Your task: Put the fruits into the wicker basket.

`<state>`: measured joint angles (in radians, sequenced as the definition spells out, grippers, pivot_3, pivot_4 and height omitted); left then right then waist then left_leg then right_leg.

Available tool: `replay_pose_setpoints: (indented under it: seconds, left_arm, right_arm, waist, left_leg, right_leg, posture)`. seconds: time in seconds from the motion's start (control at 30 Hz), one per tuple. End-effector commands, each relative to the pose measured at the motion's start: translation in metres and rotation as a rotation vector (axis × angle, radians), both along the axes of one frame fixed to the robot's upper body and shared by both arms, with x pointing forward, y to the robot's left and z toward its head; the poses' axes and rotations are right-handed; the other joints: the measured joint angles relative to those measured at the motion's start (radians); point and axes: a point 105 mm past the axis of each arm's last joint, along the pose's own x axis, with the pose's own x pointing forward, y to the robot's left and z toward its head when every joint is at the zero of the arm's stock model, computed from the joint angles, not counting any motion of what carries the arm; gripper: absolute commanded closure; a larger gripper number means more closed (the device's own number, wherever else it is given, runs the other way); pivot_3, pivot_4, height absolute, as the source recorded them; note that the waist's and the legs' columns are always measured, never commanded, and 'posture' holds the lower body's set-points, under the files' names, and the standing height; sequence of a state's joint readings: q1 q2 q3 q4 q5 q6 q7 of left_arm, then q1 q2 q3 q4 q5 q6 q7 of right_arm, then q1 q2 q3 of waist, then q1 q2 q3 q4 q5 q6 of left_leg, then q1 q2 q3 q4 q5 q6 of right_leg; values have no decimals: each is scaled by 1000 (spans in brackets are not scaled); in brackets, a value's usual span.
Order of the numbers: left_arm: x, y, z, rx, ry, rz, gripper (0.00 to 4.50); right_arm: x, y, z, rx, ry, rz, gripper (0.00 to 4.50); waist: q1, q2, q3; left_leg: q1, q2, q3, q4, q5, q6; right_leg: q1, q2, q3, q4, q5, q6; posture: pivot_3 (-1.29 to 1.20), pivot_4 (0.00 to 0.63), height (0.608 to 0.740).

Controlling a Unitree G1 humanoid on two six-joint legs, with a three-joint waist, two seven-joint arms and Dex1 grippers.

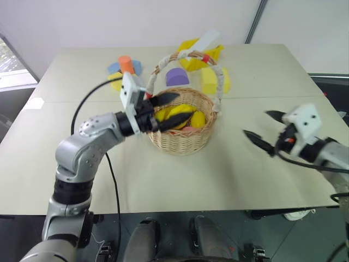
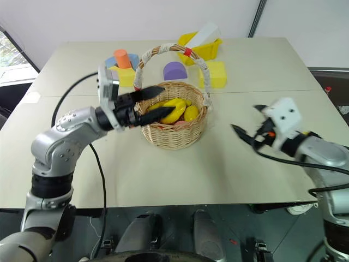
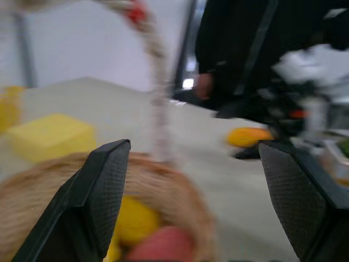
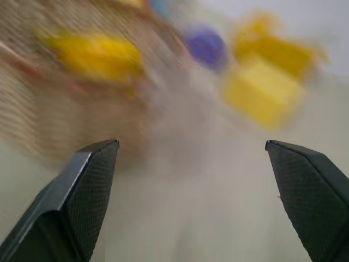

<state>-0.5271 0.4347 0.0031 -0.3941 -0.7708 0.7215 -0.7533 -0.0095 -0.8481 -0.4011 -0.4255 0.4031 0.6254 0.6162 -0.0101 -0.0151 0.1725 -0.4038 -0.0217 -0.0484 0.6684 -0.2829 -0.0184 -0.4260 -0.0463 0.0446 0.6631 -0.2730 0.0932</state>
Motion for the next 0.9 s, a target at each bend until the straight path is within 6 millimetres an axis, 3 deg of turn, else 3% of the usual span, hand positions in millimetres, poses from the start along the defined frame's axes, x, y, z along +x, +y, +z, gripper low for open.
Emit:
replay_pose_setpoints:
  seconds: [0.03,0.13,0.2,0.33,0.47,0.73,0.83,0.9]
  left_arm:
    - [-28,-20,4,5,-38,-151,459]
    - [-43,-32,-4,22,-29,-246,459]
    - [-42,-37,-10,50,-35,-258,459]
    - [-42,-41,-15,62,-34,-272,459]
    - [-44,-43,-19,68,-30,-277,459]
    - [-41,-40,-20,75,-35,-245,459]
    - [-39,-38,-21,79,-39,-234,378]
    - [-39,-38,-21,82,-40,-227,378]
  right_arm:
    - [-11,-54,-1,-138,33,-197,0]
    - [-23,-84,-21,-260,129,-292,0]
    - [-25,-95,-29,-258,159,-344,0]
    - [-20,-113,-36,-259,164,-443,0]
    - [-15,-141,-41,-346,178,-552,0]
    - [-4,-155,-64,-317,254,-562,0]
    - [-2,-154,-64,-303,253,-551,906]
    - [-1,-152,-62,-308,249,-542,1911]
  waist:
    - [1,0,0]
    - [-1,0,0]
    - [-7,0,0]
    - [-11,0,0]
    - [-5,0,0]
    - [-5,1,0]
    - [-4,1,0]
    - [-4,1,0]
  left_leg:
    - [0,0,0,0,0,0]
    - [5,0,2,0,0,0]
    - [17,1,5,-2,-1,3]
    - [30,2,14,-5,-3,5]
    - [30,3,14,-5,-3,5]
    - [30,3,15,-5,-4,7]
    - [30,3,15,-5,-4,7]
    - [30,3,15,-5,-4,7]
  right_leg:
    - [0,0,0,0,0,0]
    - [5,0,1,0,0,0]
    - [16,2,2,-3,-1,1]
    - [25,5,7,-5,-2,1]
    - [26,5,8,-5,-2,1]
    - [27,3,8,-8,-2,2]
    - [28,3,8,-8,-2,2]
    - [28,3,8,-9,-2,2]
  posture:
    - [0,150,740]
    - [0,150,740]
    - [0,150,740]
    - [0,150,740]
    - [0,150,740]
    - [0,150,740]
    - [0,150,740]
    - [0,150,740]
